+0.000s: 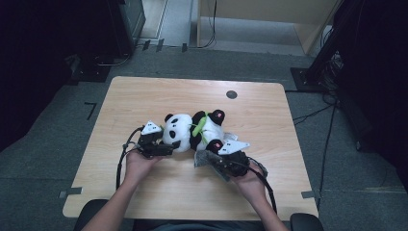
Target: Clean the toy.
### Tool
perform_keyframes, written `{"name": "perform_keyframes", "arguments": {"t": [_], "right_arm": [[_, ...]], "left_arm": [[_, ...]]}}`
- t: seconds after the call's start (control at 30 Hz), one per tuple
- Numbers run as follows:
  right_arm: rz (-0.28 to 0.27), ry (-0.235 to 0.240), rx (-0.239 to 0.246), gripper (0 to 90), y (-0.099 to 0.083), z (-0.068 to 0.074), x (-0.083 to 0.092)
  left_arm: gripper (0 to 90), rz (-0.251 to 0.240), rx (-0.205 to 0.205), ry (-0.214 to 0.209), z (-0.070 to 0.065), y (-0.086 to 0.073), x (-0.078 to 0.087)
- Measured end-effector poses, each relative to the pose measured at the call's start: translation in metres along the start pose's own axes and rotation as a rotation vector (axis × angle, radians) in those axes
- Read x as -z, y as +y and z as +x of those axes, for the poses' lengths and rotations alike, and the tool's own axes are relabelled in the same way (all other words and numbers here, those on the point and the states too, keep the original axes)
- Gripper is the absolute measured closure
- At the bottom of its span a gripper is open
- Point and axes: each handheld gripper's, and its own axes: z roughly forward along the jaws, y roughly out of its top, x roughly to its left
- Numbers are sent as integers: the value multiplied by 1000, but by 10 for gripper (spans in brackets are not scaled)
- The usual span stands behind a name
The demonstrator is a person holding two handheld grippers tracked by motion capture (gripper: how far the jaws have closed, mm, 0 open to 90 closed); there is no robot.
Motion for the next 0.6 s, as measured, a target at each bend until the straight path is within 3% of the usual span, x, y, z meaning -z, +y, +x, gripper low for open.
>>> {"name": "perform_keyframes", "arguments": {"t": [0.27,0.43,0.6], "right_arm": [[12,-42,-5,763,-9,-11,15],[11,-44,-42,762,-15,-23,22],[-12,-57,-108,762,-21,-40,30]], "left_arm": [[213,-3,0,3,-1,-1,0],[213,-5,-1,3,-1,-1,0],[212,-8,7,-1,-1,-1,0]]}}
